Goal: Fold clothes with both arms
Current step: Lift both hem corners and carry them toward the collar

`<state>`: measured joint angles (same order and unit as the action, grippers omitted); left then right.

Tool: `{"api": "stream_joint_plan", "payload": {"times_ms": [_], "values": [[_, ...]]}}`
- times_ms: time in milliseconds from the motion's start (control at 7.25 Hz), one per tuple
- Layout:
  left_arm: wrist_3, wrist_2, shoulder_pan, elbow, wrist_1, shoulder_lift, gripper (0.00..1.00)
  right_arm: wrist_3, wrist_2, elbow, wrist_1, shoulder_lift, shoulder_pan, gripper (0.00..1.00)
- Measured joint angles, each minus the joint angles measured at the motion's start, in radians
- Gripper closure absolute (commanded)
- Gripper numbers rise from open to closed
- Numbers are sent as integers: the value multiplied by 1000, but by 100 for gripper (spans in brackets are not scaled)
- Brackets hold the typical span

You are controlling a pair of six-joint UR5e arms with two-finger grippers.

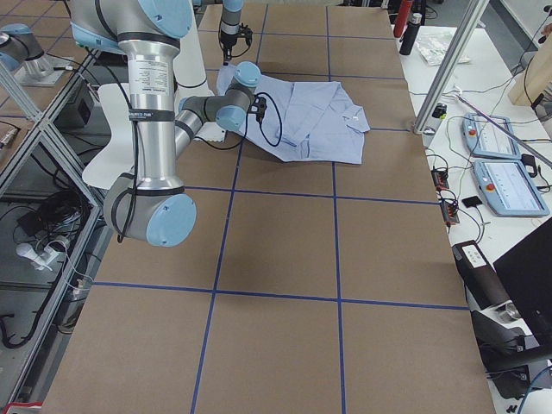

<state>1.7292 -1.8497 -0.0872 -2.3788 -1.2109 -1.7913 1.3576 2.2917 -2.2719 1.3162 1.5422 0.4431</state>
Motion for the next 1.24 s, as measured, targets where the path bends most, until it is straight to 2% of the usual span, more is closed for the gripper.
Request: {"api": "stream_joint_plan", "payload": {"times_ms": [414, 1241], "values": [[-50, 9, -68, 54, -8, -15, 100, -1, -46, 53, 0, -36, 30, 100], [-216, -1, -296, 65, -10, -44, 100, -20, -53, 147, 0, -107, 209, 100]]}}
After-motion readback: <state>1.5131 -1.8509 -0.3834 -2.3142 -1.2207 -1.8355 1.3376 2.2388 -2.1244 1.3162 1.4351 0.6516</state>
